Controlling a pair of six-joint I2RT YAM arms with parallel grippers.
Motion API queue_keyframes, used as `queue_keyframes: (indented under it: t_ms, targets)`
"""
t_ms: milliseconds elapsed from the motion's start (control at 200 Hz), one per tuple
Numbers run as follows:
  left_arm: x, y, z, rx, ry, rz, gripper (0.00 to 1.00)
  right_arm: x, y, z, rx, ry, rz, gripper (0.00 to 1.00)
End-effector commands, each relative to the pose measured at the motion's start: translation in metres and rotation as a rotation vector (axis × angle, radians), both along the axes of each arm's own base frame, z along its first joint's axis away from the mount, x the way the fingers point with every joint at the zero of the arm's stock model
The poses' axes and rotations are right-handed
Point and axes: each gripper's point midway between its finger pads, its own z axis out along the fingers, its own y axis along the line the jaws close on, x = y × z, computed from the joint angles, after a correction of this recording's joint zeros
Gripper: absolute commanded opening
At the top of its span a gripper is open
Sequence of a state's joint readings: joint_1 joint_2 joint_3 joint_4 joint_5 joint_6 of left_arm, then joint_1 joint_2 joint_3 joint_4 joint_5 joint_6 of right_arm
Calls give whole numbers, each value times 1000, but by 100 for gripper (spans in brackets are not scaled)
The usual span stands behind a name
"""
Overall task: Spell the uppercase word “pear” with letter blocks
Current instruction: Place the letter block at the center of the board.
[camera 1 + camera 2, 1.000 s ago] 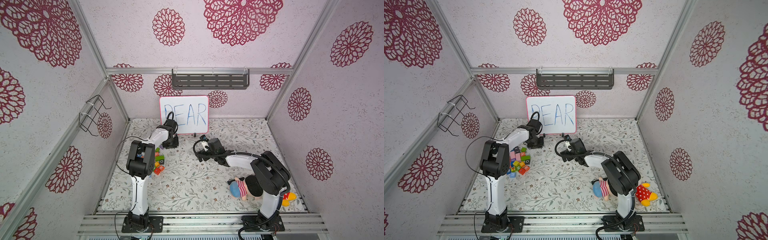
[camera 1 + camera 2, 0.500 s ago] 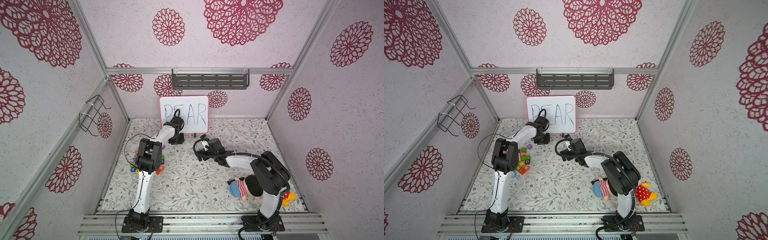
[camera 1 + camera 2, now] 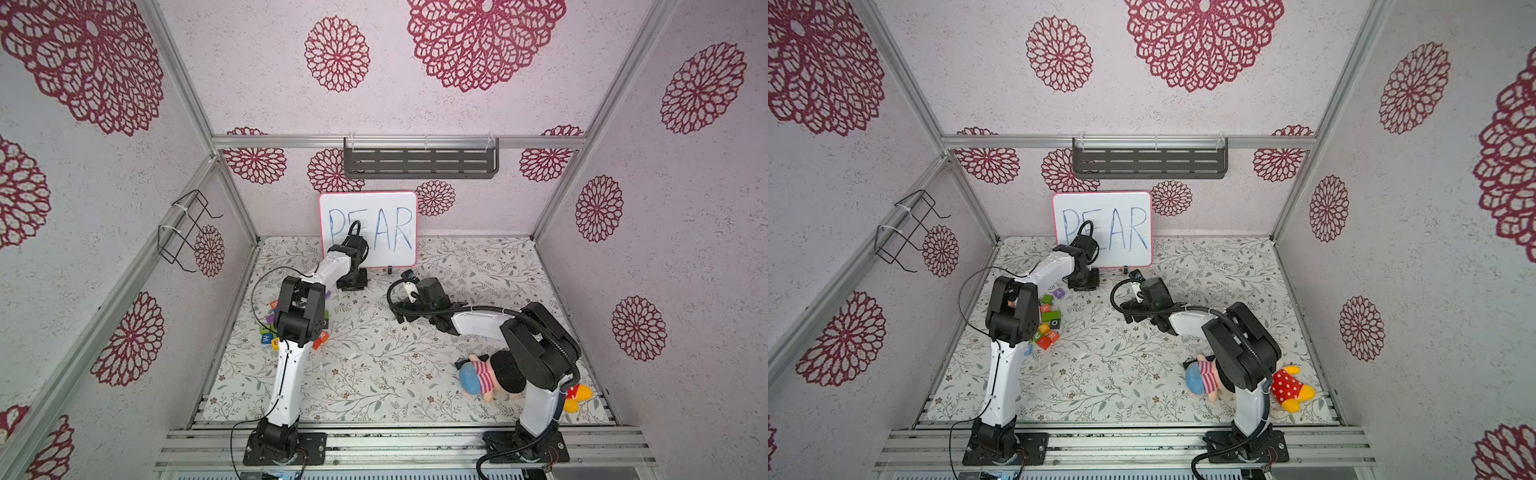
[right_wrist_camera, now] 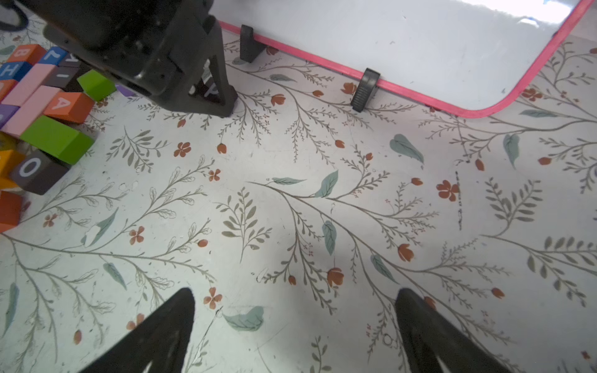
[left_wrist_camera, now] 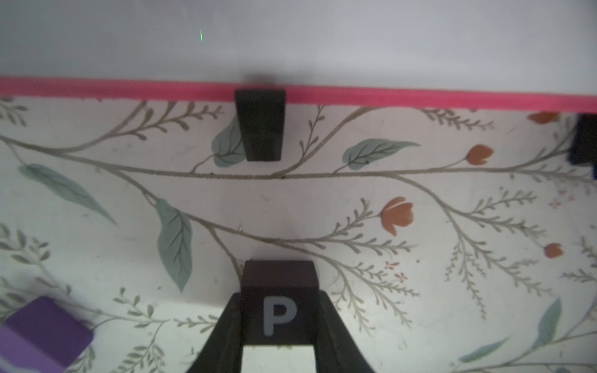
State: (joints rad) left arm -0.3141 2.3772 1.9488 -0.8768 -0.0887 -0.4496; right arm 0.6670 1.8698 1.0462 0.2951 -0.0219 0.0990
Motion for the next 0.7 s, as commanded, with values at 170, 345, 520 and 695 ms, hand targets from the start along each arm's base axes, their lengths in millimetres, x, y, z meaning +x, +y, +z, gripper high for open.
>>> queue_keyframes:
  t_ms: [170,345,520,695]
  targets:
    - [-7,5,-8,11,27,-16,33,4,4,19,36,-43,-14,99]
    - [-7,6,-6,13,25,-20,36,3,2,18,32,-40,-18,99]
    - [-9,8,-4,30,27,-24,40,2,1,19,30,-42,-17,99]
    - [-7,8,2,26,12,-17,47,2,0,20,28,-45,-19,99]
